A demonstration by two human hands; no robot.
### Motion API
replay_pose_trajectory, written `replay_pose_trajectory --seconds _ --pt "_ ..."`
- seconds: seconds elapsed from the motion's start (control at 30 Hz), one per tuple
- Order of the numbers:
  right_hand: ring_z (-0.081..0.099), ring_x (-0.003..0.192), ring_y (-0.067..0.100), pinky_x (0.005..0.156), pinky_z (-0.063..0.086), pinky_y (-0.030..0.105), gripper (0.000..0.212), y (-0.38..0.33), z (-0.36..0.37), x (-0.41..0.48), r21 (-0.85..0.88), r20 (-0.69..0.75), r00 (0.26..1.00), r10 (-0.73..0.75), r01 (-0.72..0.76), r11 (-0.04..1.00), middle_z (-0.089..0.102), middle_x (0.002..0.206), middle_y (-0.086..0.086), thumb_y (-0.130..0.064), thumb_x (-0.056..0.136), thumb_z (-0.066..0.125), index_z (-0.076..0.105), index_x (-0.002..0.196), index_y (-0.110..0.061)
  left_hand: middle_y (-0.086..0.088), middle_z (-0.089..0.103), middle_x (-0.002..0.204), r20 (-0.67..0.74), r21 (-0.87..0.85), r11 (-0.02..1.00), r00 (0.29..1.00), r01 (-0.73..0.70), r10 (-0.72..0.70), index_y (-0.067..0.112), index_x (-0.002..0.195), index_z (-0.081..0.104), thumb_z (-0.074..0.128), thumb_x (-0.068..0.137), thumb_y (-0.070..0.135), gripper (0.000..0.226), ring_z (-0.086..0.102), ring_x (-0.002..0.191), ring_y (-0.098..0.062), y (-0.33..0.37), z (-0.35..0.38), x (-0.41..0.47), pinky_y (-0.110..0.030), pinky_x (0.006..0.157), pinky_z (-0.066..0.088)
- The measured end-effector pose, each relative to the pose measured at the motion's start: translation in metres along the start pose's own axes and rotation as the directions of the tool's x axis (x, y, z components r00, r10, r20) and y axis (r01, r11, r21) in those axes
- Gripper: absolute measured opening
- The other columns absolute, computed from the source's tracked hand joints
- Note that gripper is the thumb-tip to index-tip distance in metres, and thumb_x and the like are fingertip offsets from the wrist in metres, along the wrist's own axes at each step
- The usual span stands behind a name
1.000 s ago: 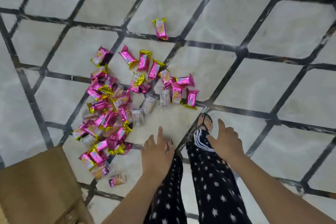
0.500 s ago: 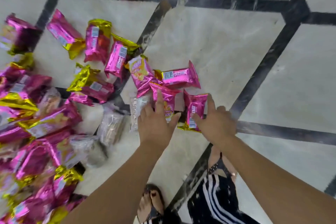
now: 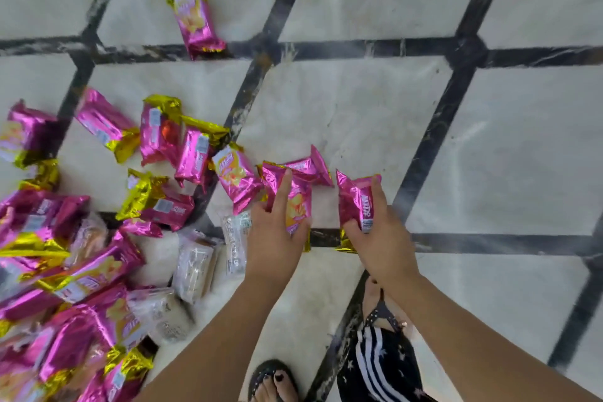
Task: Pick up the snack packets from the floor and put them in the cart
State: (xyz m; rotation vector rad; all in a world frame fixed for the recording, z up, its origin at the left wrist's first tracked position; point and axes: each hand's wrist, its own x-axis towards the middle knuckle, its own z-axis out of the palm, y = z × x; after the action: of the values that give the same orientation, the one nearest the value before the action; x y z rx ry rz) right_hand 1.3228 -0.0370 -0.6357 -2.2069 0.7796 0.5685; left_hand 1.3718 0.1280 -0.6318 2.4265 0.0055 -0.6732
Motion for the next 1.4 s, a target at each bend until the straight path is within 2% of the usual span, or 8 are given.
replay_pose_trajectory --seconds 0.17,0.37,0.5,0.63,0.87,1.1,1.3,1.4 --pt "0.057 0.080 0.021 0.065 0.048 0.032 0.074 -0.062 -0.114 -0.018 0.137 -0.103 0.990 -0.101 0.114 0.984 0.051 0.101 0.005 -0.033 0.093 0.053 0.013 0.155 -0.033 -0.005 0.040 0.119 0.038 -0.032 0.992 0.992 -0.119 0.120 0.061 0.140 0.000 0.062 0.093 0.041 0.080 0.047 0.078 0.001 0.100 -0.093 -0.017 -0.016 0.061 0.030" --pt "0.054 0.091 0.021 0.077 0.051 0.035 0.071 -0.154 -0.269 -0.078 0.106 -0.195 0.963 -0.187 0.211 0.972 0.049 0.106 0.006 -0.038 0.096 0.050 0.010 0.155 -0.031 -0.005 0.044 0.111 0.025 -0.009 0.975 0.974 -0.223 0.224 0.059 0.142 0.000 0.055 0.094 0.047 0.074 0.044 0.078 -0.003 0.238 -0.222 -0.049 -0.015 0.064 0.033" --pt "0.053 0.088 0.023 0.073 0.049 0.034 0.067 -0.200 -0.356 -0.139 0.077 -0.273 0.939 -0.207 0.236 0.969 0.046 0.098 0.006 -0.036 0.097 0.050 0.017 0.155 -0.028 -0.008 0.044 0.101 -0.021 -0.007 0.963 0.963 -0.268 0.268 0.054 0.147 0.004 0.049 0.099 0.043 0.067 0.047 0.075 -0.009 0.320 -0.294 -0.090 -0.021 0.064 0.030" --pt "0.048 0.083 0.023 0.065 0.040 0.032 0.065 -0.221 -0.411 -0.200 0.041 -0.361 0.909 -0.210 0.240 0.970 0.042 0.090 0.004 -0.034 0.094 0.049 0.023 0.154 -0.029 -0.005 0.047 0.098 -0.072 -0.014 0.975 0.972 -0.224 0.222 0.055 0.149 0.017 0.050 0.100 0.038 0.061 0.049 0.077 -0.009 0.373 -0.336 -0.139 -0.008 0.066 0.033" --pt "0.048 0.083 0.026 0.059 0.040 0.032 0.063 -0.223 -0.444 -0.291 -0.061 -0.469 0.861 -0.195 0.189 0.980 0.047 0.083 0.007 -0.043 0.089 0.037 0.035 0.150 -0.027 0.011 0.050 0.125 -0.110 -0.167 0.971 0.982 -0.172 0.155 0.062 0.143 0.024 0.078 0.072 0.057 0.090 0.046 0.114 -0.003 0.423 -0.355 -0.230 -0.022 0.088 0.037" --pt "0.050 0.086 0.029 0.064 0.045 0.037 0.062 -0.221 -0.442 -0.368 0.003 -0.473 0.881 -0.017 0.021 1.000 0.045 0.089 0.007 -0.030 0.092 0.055 0.033 0.151 -0.026 0.009 0.062 0.112 0.019 -0.041 0.951 0.951 -0.307 0.308 0.070 0.141 0.009 0.064 0.081 0.056 0.082 0.060 0.100 -0.009 0.404 -0.377 -0.281 -0.031 0.084 0.052" --pt "0.051 0.091 0.030 0.063 0.044 0.033 0.062 -0.233 -0.407 -0.434 0.059 -0.541 0.825 0.164 -0.157 0.986 0.048 0.106 0.013 -0.032 0.093 0.054 0.033 0.151 -0.025 0.005 0.050 0.086 0.207 0.194 0.857 0.874 -0.478 0.440 0.060 0.139 -0.010 0.059 0.088 0.054 0.086 0.049 0.079 -0.013 0.392 -0.425 -0.289 -0.031 0.060 0.037" --pt "0.049 0.079 0.027 0.059 0.047 0.035 0.061 -0.239 -0.382 -0.467 0.126 -0.552 0.786 0.278 -0.251 0.960 0.044 0.090 0.006 -0.035 0.093 0.051 0.033 0.150 -0.028 0.005 0.049 0.084 0.284 0.199 0.818 0.831 -0.539 0.479 0.065 0.136 -0.015 0.059 0.086 0.056 0.089 0.052 0.079 -0.016 0.386 -0.440 -0.293 -0.033 0.062 0.043"
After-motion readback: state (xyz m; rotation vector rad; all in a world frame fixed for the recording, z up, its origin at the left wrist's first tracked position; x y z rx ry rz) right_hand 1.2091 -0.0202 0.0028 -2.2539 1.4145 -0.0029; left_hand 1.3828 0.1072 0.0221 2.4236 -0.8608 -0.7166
